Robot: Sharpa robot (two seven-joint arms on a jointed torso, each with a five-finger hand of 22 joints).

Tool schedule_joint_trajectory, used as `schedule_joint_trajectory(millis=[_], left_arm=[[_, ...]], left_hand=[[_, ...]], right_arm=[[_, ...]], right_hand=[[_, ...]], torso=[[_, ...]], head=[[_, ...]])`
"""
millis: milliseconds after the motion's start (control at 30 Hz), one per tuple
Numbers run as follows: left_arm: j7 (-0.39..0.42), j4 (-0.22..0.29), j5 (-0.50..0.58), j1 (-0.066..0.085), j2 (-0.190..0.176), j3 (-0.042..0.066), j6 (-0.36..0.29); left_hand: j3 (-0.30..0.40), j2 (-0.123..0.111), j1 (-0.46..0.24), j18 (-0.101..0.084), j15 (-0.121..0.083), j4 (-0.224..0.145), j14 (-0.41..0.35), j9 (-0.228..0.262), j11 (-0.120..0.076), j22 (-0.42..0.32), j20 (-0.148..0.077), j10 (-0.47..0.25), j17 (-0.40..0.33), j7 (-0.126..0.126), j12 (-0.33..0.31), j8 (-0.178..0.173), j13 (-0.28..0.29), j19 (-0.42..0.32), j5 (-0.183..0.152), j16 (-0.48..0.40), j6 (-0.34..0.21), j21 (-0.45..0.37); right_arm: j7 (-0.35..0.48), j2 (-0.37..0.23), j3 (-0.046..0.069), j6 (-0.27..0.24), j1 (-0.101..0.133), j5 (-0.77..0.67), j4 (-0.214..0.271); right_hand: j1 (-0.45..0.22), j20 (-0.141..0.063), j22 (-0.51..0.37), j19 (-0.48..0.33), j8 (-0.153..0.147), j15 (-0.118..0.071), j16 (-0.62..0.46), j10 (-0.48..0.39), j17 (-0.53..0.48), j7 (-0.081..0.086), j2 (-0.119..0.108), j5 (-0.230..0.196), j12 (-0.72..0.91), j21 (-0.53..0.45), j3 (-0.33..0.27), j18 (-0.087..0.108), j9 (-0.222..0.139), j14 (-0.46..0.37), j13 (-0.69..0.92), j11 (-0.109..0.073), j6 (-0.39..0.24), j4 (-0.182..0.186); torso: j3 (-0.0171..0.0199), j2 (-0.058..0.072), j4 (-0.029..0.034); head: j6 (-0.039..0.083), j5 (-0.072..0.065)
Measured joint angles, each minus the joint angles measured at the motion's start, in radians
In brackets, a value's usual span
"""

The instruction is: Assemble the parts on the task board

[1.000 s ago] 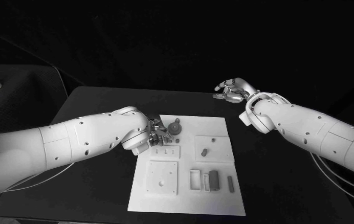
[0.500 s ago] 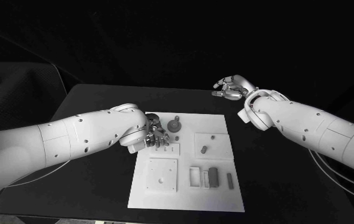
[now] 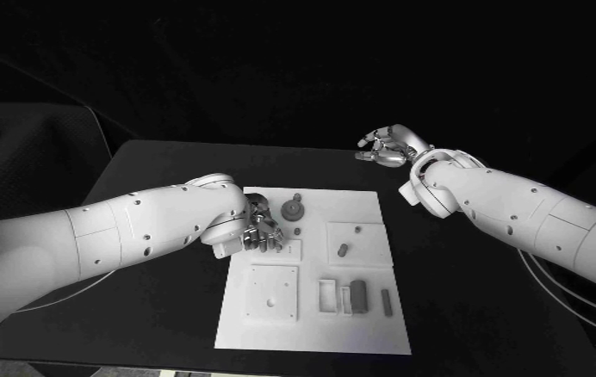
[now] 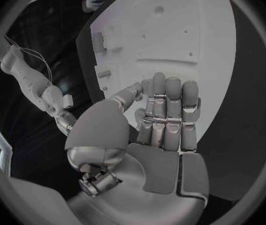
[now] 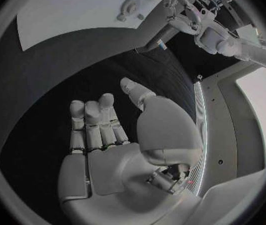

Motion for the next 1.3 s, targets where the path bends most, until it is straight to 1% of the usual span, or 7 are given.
schedule_joint_trajectory(millis=[233, 467, 700, 767, 867, 1300], left_arm=[[0.0, -0.003, -0.008, -0.001, 0.002, 0.0, 0.006], [0.0, -0.005, -0.015, -0.003, 0.002, 0.0, 0.009], [0.0, -0.013, -0.019, -0.007, 0.008, 0.0, 0.011], [0.0, -0.016, -0.02, -0.008, 0.01, 0.0, 0.011], [0.0, -0.02, -0.021, -0.008, 0.011, 0.0, 0.011], [0.0, -0.03, -0.024, -0.011, 0.016, 0.0, 0.011]], left_hand=[[0.0, 0.001, 0.001, 0.0, 0.0, 0.0, 0.0, 0.0, 0.0, 0.0, 0.0, 0.0, 0.0, 0.0, 0.0, -0.002, -0.001, 0.0, -0.003, 0.0, 0.0, 0.0], [0.0, 0.001, 0.001, 0.0, 0.0, 0.0, 0.0, 0.0, 0.0, 0.0, 0.0, 0.0, 0.0, 0.0, -0.004, -0.002, -0.001, 0.0, 0.001, 0.0, 0.0, 0.0], [0.0, 0.001, 0.001, 0.0, 0.0, 0.0, 0.0, -0.001, 0.0, 0.0, 0.0, 0.0, 0.001, 0.0, -0.004, -0.004, -0.001, 0.0, 0.001, 0.0, 0.0, 0.0], [0.0, 0.001, 0.001, 0.0, 0.0, 0.0, 0.0, -0.001, 0.0, 0.0, 0.0, 0.0, 0.001, 0.0, -0.004, -0.004, -0.001, 0.0, 0.001, 0.0, 0.0, 0.0], [0.0, 0.001, 0.001, 0.0, 0.0, 0.0, 0.0, -0.001, 0.0, 0.0, 0.0, 0.0, 0.001, 0.0, -0.004, -0.004, -0.001, 0.0, 0.0, 0.0, 0.0, 0.0], [0.005, -0.001, -0.001, 0.0, 0.0, 0.001, 0.0, -0.002, 0.0, 0.0, 0.0, 0.0, 0.001, 0.002, -0.004, -0.004, -0.002, 0.0, 0.0, 0.0, -0.002, 0.0]], right_arm=[[0.0, 0.0, 0.0, 0.001, 0.0, 0.0, 0.002], [-0.001, 0.0, 0.0, 0.002, 0.0, 0.0, 0.006], [-0.002, 0.0, 0.0, 0.004, 0.0, 0.0, 0.009], [-0.002, 0.0, 0.0, 0.004, 0.0, 0.0, 0.012], [-0.002, 0.0, 0.0, 0.005, 0.0, -0.001, 0.015], [-0.003, 0.0, 0.0, 0.008, 0.0, -0.001, 0.022]], right_hand=[[0.0, 0.0, 0.0, 0.0, 0.0, 0.001, 0.0, 0.0, 0.0, 0.0, 0.0, 0.0, 0.0, 0.0, 0.0, 0.0, 0.0, -0.001, -0.001, 0.0, 0.0, 0.0], [0.0, 0.0, 0.0, 0.0, 0.0, 0.001, 0.0, 0.0, -0.001, -0.001, 0.0, 0.0, 0.0, 0.0, 0.0, 0.0, 0.0, -0.001, -0.001, 0.0, 0.001, 0.0], [0.0, 0.0, -0.001, 0.0, 0.0, 0.002, 0.0, 0.0, -0.001, -0.001, 0.0, 0.0, 0.0, 0.0, 0.0, 0.0, 0.0, 0.001, -0.001, 0.0, 0.001, 0.0], [0.0, 0.0, -0.001, 0.0, 0.0, 0.002, 0.0, -0.004, -0.001, -0.001, 0.0, 0.0, 0.0, 0.0, 0.0, 0.0, 0.0, 0.001, -0.001, 0.004, 0.001, 0.0], [0.0, 0.0, -0.001, 0.0, 0.0, 0.002, 0.0, -0.004, -0.001, -0.001, 0.0, 0.0, 0.0, 0.0, 0.0, 0.0, 0.0, 0.001, -0.001, 0.004, 0.001, 0.0], [0.0, 0.0, -0.001, 0.0, 0.0, 0.002, 0.0, -0.004, -0.001, -0.002, 0.0, 0.0, 0.0, 0.0, 0.003, 0.0, 0.0, 0.0, -0.001, 0.004, 0.002, 0.003]], torso=[[-0.0003, 0.0, 0.0004], [-0.0005, -0.001, 0.0016], [-0.0006, -0.001, 0.0021], [-0.0005, -0.002, 0.0021], [-0.0003, -0.001, 0.0021], [0.0, -0.001, 0.0016]], head=[[-0.004, -0.003], [-0.007, -0.005], [-0.009, -0.005], [-0.009, -0.005], [-0.009, -0.005], [-0.011, -0.01]])
